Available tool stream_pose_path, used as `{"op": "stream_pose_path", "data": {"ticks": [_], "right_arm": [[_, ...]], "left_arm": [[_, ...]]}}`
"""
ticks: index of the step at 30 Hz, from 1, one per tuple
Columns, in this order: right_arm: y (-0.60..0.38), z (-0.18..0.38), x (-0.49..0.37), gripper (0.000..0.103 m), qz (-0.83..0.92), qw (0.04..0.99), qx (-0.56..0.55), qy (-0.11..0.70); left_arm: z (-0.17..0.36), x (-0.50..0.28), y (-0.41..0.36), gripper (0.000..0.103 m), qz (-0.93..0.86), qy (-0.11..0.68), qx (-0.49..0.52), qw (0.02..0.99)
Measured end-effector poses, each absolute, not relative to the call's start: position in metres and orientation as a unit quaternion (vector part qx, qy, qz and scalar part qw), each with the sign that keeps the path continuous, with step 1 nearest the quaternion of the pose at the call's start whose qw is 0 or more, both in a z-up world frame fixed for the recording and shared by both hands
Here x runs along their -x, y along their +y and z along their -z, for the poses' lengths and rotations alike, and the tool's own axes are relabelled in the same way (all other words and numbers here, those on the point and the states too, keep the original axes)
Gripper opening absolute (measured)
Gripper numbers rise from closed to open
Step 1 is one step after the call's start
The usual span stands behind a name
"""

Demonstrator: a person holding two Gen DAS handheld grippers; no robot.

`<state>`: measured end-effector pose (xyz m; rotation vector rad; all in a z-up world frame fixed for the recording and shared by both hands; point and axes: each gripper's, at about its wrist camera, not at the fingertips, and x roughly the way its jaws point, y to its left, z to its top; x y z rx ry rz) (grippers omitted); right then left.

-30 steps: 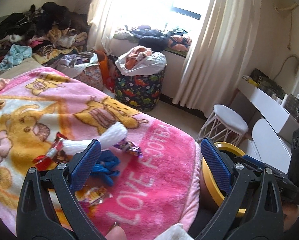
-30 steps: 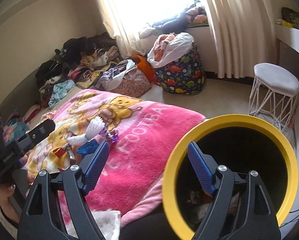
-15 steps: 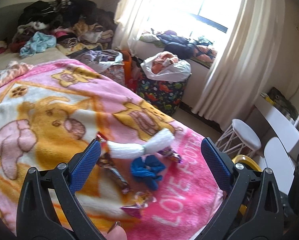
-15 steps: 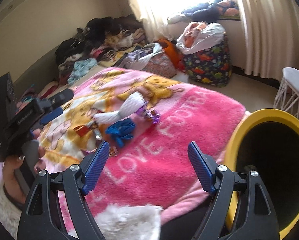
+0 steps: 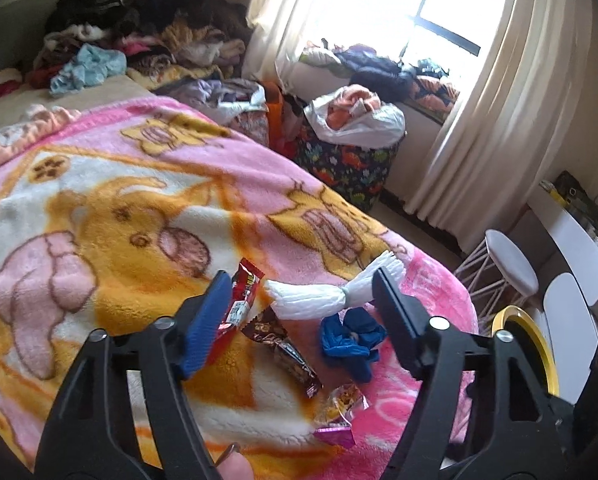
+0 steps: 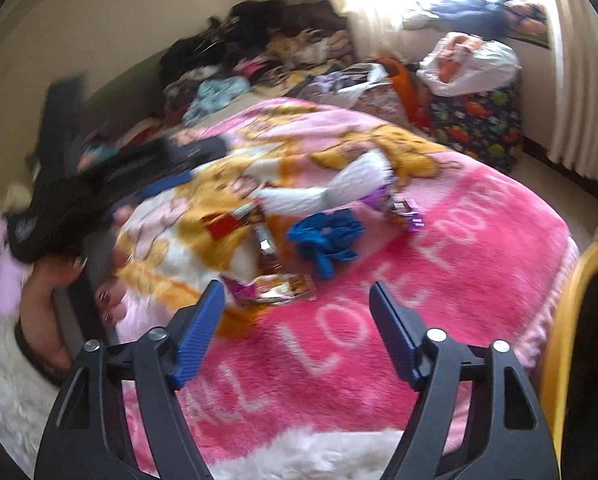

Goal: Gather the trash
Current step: 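Grasp the brown chocolate bar with the left tool while the right tool grasps the pink wrapper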

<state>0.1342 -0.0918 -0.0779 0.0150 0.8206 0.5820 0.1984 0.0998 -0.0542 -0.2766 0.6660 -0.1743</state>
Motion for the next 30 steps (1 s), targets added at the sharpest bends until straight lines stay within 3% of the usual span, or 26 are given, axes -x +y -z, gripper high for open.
{"op": "stream_pose_path", "data": {"ticks": [11, 14, 16, 17, 24, 30], "right_arm": [[-0.037, 0.113, -0.151, 0.053, -0.312, 0.85, 0.038, 0.422], [-0.031, 0.121, -0.158, 0.042, -0.315, 0.846, 0.039, 0.429], [-0.029, 0.126, -0.162, 0.025, -0.316, 0.842, 0.038, 0.435], [-0.03, 0.128, -0.164, 0.023, -0.319, 0.84, 0.034, 0.437], [-0.046, 0.124, -0.161, 0.019, -0.327, 0.838, -0.004, 0.437], [-0.056, 0.118, -0.157, 0.019, -0.326, 0.84, -0.018, 0.433]], "left_arm": [[0.079, -0.244, 0.085, 0.056, 0.121, 0.392, 0.083, 0.908], [0.087, -0.25, 0.08, 0.056, 0.125, 0.403, 0.065, 0.904], [0.091, -0.254, 0.078, 0.056, 0.128, 0.406, 0.053, 0.903], [0.092, -0.255, 0.076, 0.056, 0.132, 0.407, 0.048, 0.902], [0.107, -0.268, 0.071, 0.056, 0.144, 0.435, 0.048, 0.887], [0.112, -0.265, 0.067, 0.019, 0.145, 0.443, 0.056, 0.883]]}}
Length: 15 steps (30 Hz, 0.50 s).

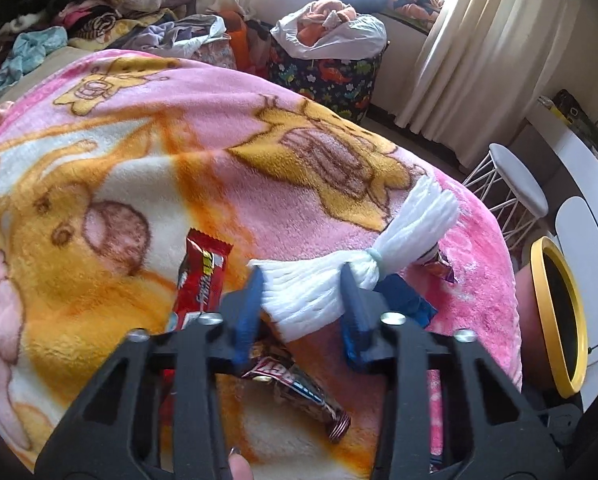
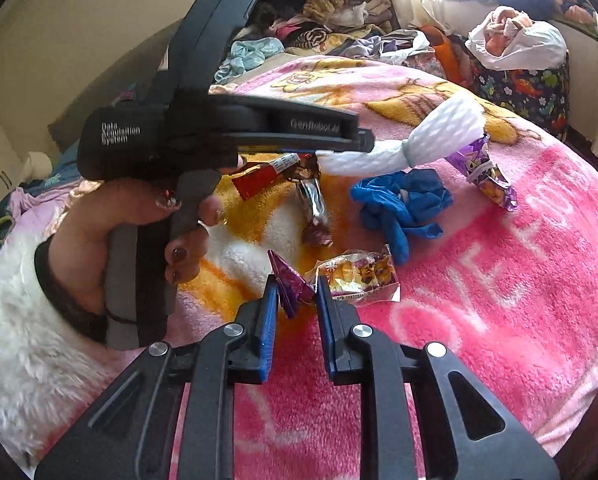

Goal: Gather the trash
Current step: 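Grasp the brown chocolate bar with the left tool while the right tool grasps the pink wrapper, then open the left tool and grasp the blue glove instead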

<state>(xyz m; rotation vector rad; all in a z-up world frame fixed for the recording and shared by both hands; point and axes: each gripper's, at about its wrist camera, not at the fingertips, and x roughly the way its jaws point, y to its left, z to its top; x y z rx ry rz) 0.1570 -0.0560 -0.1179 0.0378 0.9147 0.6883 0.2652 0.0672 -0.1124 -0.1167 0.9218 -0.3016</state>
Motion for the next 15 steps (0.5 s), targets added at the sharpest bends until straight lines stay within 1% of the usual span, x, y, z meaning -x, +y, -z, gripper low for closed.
{"op": "stream_pose_path", "data": {"ticks": [1, 2, 3, 11, 12, 13, 15], "right_arm": [[-0.058, 0.117, -0.157, 0.019, -0.325, 0.841, -0.021, 0.432], [-0.06, 0.117, -0.157, 0.019, -0.325, 0.841, -0.024, 0.432], [-0.062, 0.116, -0.156, 0.019, -0.325, 0.841, -0.027, 0.432], [-0.076, 0.107, -0.157, 0.019, -0.32, 0.846, -0.042, 0.424], [-0.078, 0.106, -0.156, 0.019, -0.32, 0.847, -0.043, 0.423], [-0.08, 0.104, -0.155, 0.019, -0.319, 0.848, -0.044, 0.421], [-0.085, 0.101, -0.153, 0.019, -0.317, 0.85, -0.047, 0.417]], "left_arm": [[0.112, -0.264, 0.067, 0.015, 0.144, 0.442, 0.056, 0.884], [0.112, -0.262, 0.066, 0.005, 0.143, 0.44, 0.055, 0.885], [0.112, -0.261, 0.066, 0.001, 0.142, 0.44, 0.054, 0.885], [0.103, -0.248, 0.058, 0.001, 0.163, 0.433, 0.044, 0.886], [0.102, -0.246, 0.056, 0.003, 0.173, 0.432, 0.043, 0.884], [0.101, -0.244, 0.055, 0.01, 0.176, 0.432, 0.039, 0.884], [0.101, -0.242, 0.052, 0.019, 0.178, 0.432, 0.029, 0.884]]}}
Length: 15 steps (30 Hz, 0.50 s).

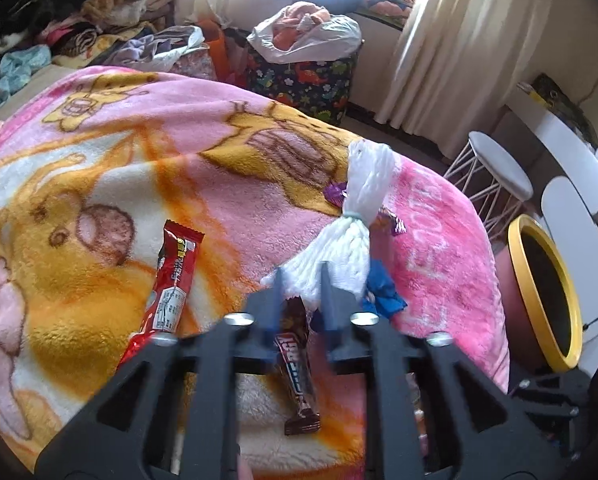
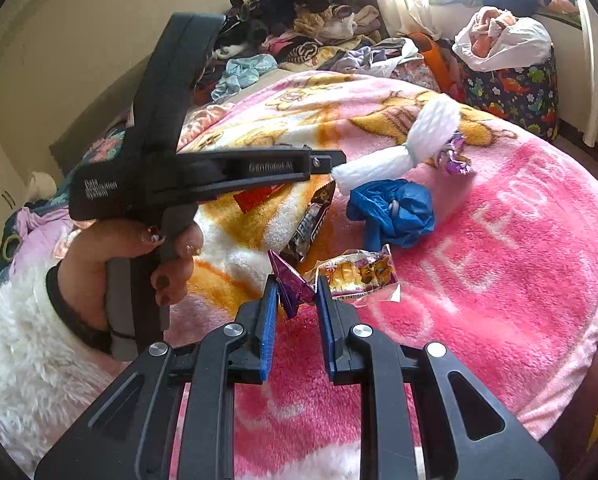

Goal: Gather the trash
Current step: 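Open the left tool and grasp the blue glove instead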

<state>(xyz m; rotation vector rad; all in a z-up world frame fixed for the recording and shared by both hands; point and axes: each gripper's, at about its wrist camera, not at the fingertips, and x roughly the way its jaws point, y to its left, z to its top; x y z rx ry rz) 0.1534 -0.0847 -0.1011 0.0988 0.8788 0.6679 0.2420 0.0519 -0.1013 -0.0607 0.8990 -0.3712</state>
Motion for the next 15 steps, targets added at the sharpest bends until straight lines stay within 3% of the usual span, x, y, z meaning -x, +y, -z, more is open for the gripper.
{"op": "stream_pose_path", "data": {"ticks": [3, 7, 12, 14, 15], "right_arm": [[-0.092, 0.097, -0.15, 0.019, -0.314, 0.853, -0.049, 0.413], [-0.104, 0.09, -0.148, 0.019, -0.307, 0.858, -0.056, 0.409], [-0.117, 0.083, -0.139, 0.019, -0.296, 0.864, -0.064, 0.402], [-0.121, 0.079, -0.137, 0.019, -0.291, 0.867, -0.067, 0.398], [-0.124, 0.078, -0.137, 0.019, -0.289, 0.869, -0.069, 0.396]], "left_arm": [[0.102, -0.24, 0.049, 0.02, 0.184, 0.433, 0.028, 0.882], [0.102, -0.238, 0.045, 0.036, 0.199, 0.435, 0.036, 0.877], [0.115, -0.249, 0.04, 0.037, 0.192, 0.462, 0.049, 0.865], [0.117, -0.249, 0.039, 0.031, 0.187, 0.464, 0.053, 0.864], [0.118, -0.249, 0.038, 0.018, 0.185, 0.464, 0.053, 0.865]]}}
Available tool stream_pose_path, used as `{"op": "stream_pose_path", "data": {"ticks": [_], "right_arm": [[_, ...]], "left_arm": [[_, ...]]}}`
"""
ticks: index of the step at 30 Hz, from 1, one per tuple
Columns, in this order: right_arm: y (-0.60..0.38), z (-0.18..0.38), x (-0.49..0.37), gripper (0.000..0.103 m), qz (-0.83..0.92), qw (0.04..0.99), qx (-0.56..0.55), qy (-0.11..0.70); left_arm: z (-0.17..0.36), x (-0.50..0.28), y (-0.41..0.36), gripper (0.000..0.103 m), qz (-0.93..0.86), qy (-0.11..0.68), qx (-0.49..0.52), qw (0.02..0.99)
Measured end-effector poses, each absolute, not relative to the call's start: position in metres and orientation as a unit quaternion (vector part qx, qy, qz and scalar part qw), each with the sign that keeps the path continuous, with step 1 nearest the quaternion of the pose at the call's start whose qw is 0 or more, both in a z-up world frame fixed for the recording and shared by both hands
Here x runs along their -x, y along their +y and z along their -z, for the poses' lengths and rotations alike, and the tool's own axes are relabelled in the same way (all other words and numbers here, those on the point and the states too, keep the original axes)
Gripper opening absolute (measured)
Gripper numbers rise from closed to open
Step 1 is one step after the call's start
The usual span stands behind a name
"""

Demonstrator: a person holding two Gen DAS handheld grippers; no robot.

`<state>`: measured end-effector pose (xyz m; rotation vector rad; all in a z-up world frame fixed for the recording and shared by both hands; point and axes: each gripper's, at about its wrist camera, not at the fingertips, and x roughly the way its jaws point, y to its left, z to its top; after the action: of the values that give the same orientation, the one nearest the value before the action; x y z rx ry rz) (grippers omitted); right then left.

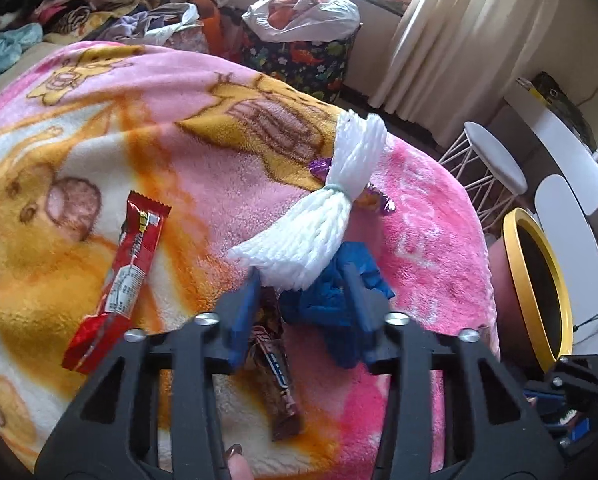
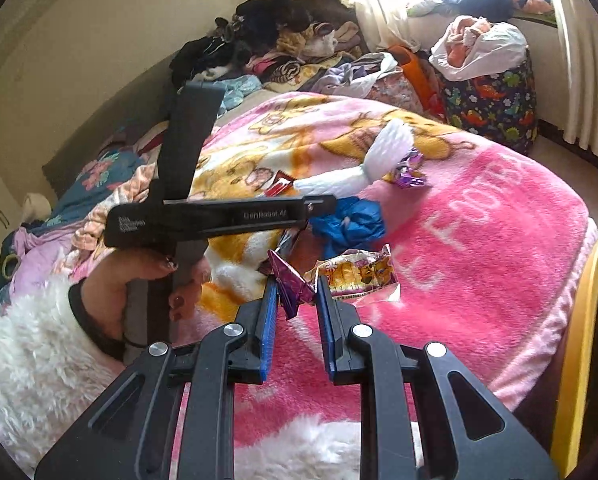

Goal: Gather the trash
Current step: 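Open the left tool and grasp the blue glove instead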

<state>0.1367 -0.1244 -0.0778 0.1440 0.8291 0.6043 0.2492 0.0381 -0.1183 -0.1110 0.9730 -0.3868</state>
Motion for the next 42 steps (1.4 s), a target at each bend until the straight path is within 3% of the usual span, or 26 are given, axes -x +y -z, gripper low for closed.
{"op": "stream_pose_path", "data": {"ticks": [1, 7, 22, 34, 37, 39, 40, 42], "right_arm": [[-0.127, 0.077, -0.137, 0.019, -0.288, 0.869, -0.071, 0.395], [-0.14, 0.074, -0.136, 0.019, -0.279, 0.873, -0.08, 0.392], [-0.15, 0.062, -0.128, 0.019, -0.279, 0.88, -0.091, 0.373], [-0.166, 0.054, -0.122, 0.019, -0.274, 0.885, -0.108, 0.359], [-0.17, 0.053, -0.121, 0.019, -0.273, 0.887, -0.112, 0.356], [-0.172, 0.052, -0.12, 0.019, -0.272, 0.888, -0.114, 0.353], [-0.173, 0.051, -0.119, 0.019, -0.272, 0.888, -0.115, 0.352], [-0.176, 0.049, -0.118, 0.019, -0.271, 0.889, -0.117, 0.349]], "left_arm": [[0.118, -0.249, 0.037, 0.011, 0.179, 0.463, 0.051, 0.867], [0.108, -0.242, 0.038, 0.004, 0.178, 0.446, 0.054, 0.875], [0.072, -0.226, 0.023, 0.003, 0.195, 0.419, 0.033, 0.887], [0.098, -0.204, 0.009, 0.004, 0.18, 0.447, 0.012, 0.876], [0.104, -0.199, 0.008, 0.013, 0.167, 0.451, 0.004, 0.877], [0.108, -0.198, 0.005, 0.013, 0.166, 0.454, -0.002, 0.875], [0.11, -0.196, 0.003, 0.005, 0.165, 0.455, -0.009, 0.875], [0.11, -0.194, -0.001, 0.001, 0.165, 0.453, -0.017, 0.876]]}}
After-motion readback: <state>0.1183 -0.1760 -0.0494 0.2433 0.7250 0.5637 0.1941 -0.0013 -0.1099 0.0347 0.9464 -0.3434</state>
